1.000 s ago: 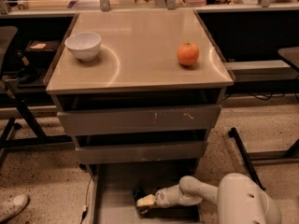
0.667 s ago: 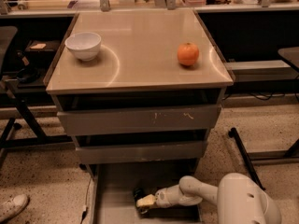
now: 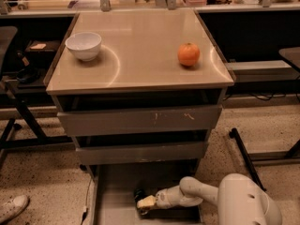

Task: Place green can into bottom drawer

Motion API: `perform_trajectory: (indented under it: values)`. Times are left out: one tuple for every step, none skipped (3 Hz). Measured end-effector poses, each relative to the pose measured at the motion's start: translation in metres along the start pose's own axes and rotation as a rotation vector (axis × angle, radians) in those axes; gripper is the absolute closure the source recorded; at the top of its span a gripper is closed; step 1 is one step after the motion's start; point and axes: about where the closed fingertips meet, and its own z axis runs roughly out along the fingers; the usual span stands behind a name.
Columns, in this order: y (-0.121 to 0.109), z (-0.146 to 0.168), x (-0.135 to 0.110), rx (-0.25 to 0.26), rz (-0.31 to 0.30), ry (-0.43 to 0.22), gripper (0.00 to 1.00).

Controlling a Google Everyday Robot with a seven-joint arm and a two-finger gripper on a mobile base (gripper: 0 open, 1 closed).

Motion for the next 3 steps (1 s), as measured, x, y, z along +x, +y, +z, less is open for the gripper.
perform_trajectory:
  values:
    - [0.0000, 0.0000, 0.0000, 0.000, 0.000, 0.000, 0.13]
    - [0.0000, 0.0002, 0.0001, 0.000, 0.000, 0.000, 0.00]
    - [0.0002, 0.0001, 0.0001, 0.000, 0.000, 0.000, 0.00]
